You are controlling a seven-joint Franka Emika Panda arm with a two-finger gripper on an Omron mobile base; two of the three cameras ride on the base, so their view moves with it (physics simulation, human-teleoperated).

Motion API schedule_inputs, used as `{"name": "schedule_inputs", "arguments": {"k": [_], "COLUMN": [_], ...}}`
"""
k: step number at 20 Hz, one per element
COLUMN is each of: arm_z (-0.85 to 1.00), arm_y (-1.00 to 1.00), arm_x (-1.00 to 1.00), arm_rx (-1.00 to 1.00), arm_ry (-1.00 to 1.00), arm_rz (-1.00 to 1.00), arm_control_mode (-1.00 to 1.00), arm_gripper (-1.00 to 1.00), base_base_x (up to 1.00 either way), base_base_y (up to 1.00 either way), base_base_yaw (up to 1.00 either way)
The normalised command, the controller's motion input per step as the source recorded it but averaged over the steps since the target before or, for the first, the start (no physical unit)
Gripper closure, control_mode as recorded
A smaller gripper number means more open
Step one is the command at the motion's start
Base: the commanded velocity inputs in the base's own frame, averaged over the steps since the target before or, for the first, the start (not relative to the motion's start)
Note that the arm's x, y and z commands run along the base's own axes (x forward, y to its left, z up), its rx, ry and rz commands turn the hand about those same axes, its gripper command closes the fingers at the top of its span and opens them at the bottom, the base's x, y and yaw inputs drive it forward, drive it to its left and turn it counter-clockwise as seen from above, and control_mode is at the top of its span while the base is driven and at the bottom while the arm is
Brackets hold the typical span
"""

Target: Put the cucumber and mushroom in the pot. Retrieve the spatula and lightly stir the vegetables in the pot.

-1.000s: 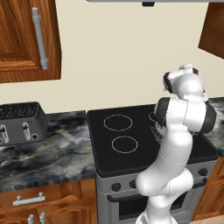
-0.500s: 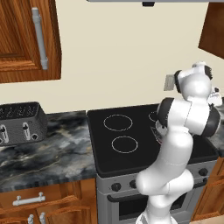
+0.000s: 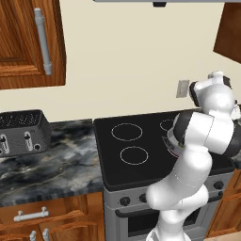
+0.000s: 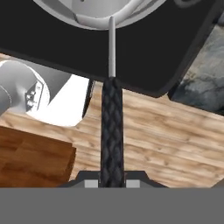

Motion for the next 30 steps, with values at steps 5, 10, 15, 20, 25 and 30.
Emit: {"name": "schedule_inputs", "arguments": {"k": [5,10,15,20,25,30], "arm_z": [-0.3,-0.23,-0.06,-0.01,0.0,0.04], "arm_y": [0.14,0.09,0.01,0.03,0.03,-0.02], "arm_x": [0.1,0.13,0.31,0.64,0.43,-0.2], "arm_rx": [0.0,0.0,0.0,0.0,0.0,0.04], "arm_ry": [0.0,0.0,0.0,-0.05,-0.05,-0.01], "arm_rz": [0.05,0.03,0.02,0.0,0.0,0.02], "arm_control_mode": [-1.0,-1.0,-1.0,-1.0,-1.0,-1.0], "arm_gripper": [1.0,1.0,1.0,1.0,1.0,1.0], "base_base_x": [0.0,0.0,0.0,0.0,0.0,0.0], "base_base_y": [0.0,0.0,0.0,0.0,0.0,0.0], "base_base_yaw": [0.0,0.0,0.0,0.0,0.0,0.0]}}
